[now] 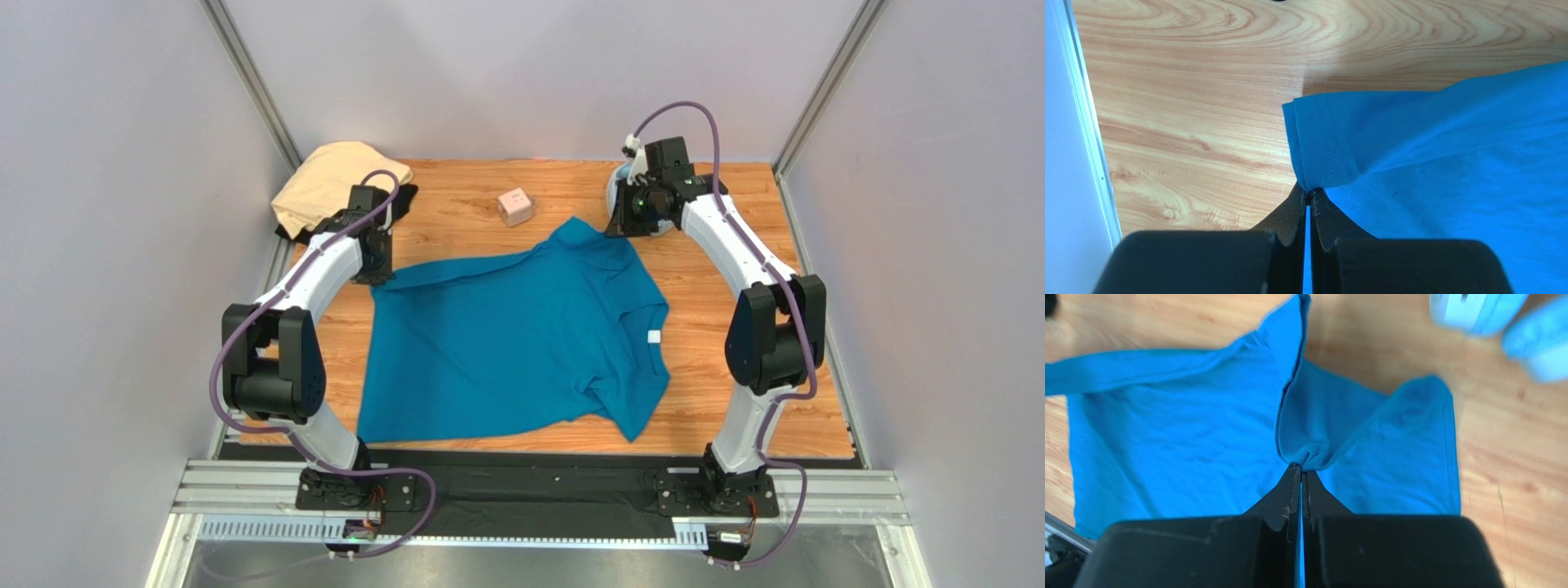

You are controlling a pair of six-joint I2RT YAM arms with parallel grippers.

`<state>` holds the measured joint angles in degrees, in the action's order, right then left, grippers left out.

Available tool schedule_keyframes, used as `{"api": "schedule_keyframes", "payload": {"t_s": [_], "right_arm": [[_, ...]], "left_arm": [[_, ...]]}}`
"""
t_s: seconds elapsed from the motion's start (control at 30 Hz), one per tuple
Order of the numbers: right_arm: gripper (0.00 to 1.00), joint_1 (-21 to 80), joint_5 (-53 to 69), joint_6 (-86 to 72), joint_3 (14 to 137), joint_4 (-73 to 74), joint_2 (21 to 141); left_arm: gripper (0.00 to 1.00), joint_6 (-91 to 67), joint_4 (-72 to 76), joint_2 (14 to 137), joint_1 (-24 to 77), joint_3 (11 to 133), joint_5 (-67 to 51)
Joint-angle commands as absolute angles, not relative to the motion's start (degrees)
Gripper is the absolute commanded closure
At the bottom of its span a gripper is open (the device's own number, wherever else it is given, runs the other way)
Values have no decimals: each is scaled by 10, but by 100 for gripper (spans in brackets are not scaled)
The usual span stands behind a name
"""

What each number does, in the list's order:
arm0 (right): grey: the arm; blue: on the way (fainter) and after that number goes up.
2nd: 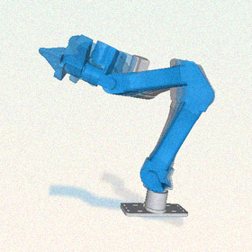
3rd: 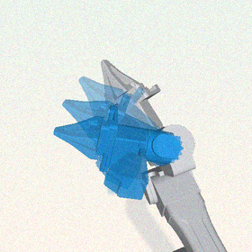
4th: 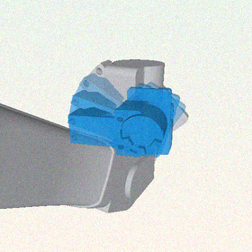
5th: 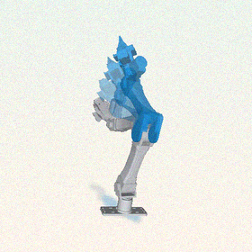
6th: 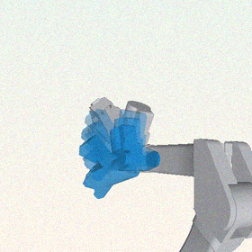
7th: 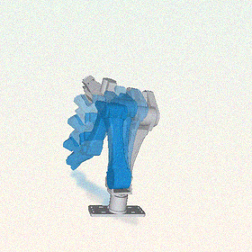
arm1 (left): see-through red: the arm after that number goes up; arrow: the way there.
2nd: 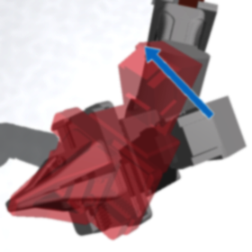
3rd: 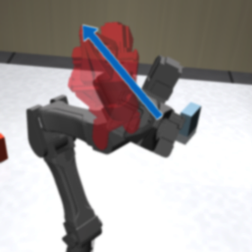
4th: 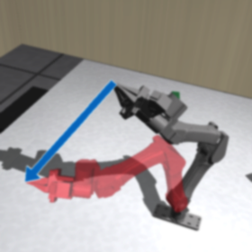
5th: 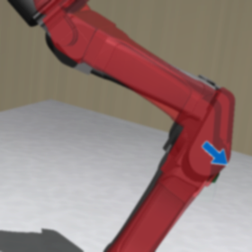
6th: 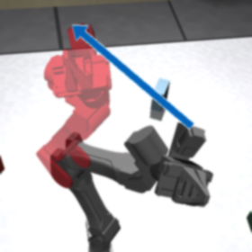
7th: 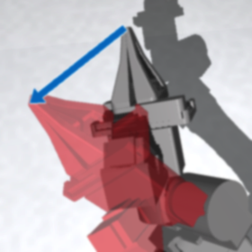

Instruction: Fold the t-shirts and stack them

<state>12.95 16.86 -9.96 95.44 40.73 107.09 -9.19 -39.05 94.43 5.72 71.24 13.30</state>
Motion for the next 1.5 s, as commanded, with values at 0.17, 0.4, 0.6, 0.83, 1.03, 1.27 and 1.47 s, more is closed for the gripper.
{"api": "schedule_keyframes", "payload": {"t_s": [0.17, 0.4, 0.6, 0.83, 1.03, 1.27, 1.47], "right_arm": [[100, 128, 114, -87, 882, 443, 976], [100, 120, 100, -87, 828, 446, 932], [100, 117, 111, -87, 809, 448, 933], [100, 116, 119, -94, 801, 468, 966], [100, 117, 94, -99, 794, 471, 974], [100, 112, 65, -106, 798, 496, 1007], [100, 97, 53, -112, 795, 496, 992]], "left_arm": [[100, -119, -414, 943, 32, 717, 161], [100, -121, -426, 956, 24, 719, 152], [100, -119, -436, 972, 24, 732, 112], [100, -126, -461, 989, 24, 737, 70], [100, -133, -460, 987, 24, 714, 61], [100, -131, -467, 1027, 24, 715, 128], [100, -142, -457, 1008, 21, 714, 149]]}}
